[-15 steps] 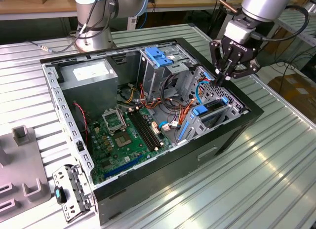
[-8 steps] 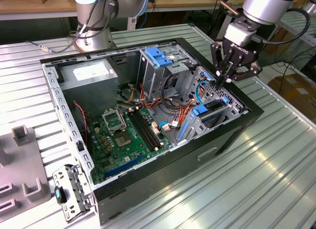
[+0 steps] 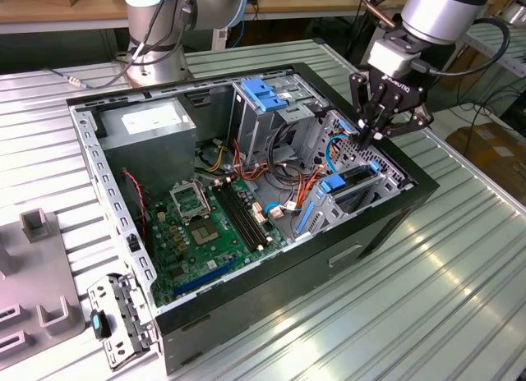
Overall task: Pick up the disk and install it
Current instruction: 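Insert the first disk wire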
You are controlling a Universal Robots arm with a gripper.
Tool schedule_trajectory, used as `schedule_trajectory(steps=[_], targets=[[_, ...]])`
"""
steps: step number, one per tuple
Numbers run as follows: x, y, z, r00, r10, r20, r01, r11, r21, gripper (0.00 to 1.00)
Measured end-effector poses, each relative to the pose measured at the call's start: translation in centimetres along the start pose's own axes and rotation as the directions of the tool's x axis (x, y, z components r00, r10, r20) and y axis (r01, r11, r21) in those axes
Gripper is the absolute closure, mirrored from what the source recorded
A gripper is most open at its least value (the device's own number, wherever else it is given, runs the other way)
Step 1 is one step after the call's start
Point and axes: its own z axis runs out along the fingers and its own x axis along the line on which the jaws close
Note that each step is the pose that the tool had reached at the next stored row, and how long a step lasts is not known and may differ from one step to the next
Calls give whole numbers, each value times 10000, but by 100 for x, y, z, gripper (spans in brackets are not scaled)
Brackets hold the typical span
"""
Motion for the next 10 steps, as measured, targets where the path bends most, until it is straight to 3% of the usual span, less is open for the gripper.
schedule_trajectory(steps=[4, 10], targets=[[51, 83, 5, 10000, 7, 0, -7, 10000, -1, 83], [57, 91, 32, 9993, 382, 1, -382, 9993, -6, 83]])
